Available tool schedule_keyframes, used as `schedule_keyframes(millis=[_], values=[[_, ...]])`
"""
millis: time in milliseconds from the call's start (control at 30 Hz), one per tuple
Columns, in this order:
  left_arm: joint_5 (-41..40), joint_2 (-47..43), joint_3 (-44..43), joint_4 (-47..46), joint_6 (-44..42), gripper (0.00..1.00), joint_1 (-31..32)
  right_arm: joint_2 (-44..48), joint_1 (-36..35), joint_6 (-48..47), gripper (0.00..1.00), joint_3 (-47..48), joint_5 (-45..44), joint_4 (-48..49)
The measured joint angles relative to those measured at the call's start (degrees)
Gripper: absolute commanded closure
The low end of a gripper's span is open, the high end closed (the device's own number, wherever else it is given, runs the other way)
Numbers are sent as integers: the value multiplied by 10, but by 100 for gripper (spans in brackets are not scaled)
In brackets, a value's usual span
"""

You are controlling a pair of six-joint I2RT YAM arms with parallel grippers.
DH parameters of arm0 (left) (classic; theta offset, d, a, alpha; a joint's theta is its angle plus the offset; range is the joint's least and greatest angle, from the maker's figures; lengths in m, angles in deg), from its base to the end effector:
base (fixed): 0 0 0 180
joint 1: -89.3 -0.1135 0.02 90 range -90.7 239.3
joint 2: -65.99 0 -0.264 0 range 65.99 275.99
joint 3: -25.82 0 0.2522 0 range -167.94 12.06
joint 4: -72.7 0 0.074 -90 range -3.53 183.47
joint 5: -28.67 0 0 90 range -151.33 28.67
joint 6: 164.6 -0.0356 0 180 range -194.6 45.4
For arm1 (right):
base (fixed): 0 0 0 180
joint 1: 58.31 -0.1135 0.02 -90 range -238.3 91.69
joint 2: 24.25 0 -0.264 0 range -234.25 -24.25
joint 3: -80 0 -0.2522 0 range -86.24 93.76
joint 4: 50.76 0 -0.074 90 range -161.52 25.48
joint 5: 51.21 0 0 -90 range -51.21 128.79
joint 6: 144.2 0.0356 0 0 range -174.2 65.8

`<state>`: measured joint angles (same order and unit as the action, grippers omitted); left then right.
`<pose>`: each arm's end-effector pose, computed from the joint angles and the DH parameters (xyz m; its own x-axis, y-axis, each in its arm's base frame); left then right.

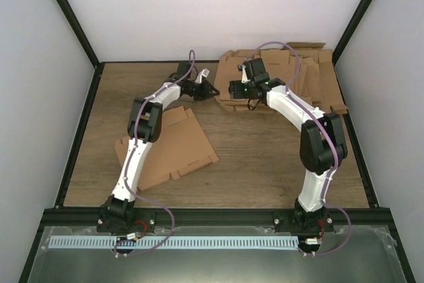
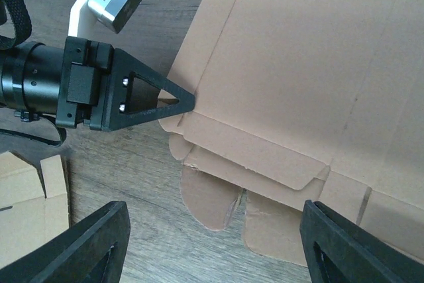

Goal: Fold the paper box

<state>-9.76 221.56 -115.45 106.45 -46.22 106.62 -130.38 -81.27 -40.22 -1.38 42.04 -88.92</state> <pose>0.5349 -0.1960 0.0889 -0.9502 -0.0131 -0.3112 0.2652 0.4901 -0.8303 0.3859 0.1657 0.2558 -0.7420 -0.0524 -0.6683 -0.2542 0.9445 0.2082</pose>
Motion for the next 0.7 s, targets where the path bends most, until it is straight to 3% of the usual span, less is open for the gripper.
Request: schedule_keyframes(millis=[200,367,700], values=[[1,5,-2,-21,27,80,19,0,0,0,26,-4,-5,1],[3,6,-4,-33,35,66,33,0,0,0,26,-13,-9,2],[14,6,-7,-38,40,55,34,6,4,3,26,-26,-9,11]])
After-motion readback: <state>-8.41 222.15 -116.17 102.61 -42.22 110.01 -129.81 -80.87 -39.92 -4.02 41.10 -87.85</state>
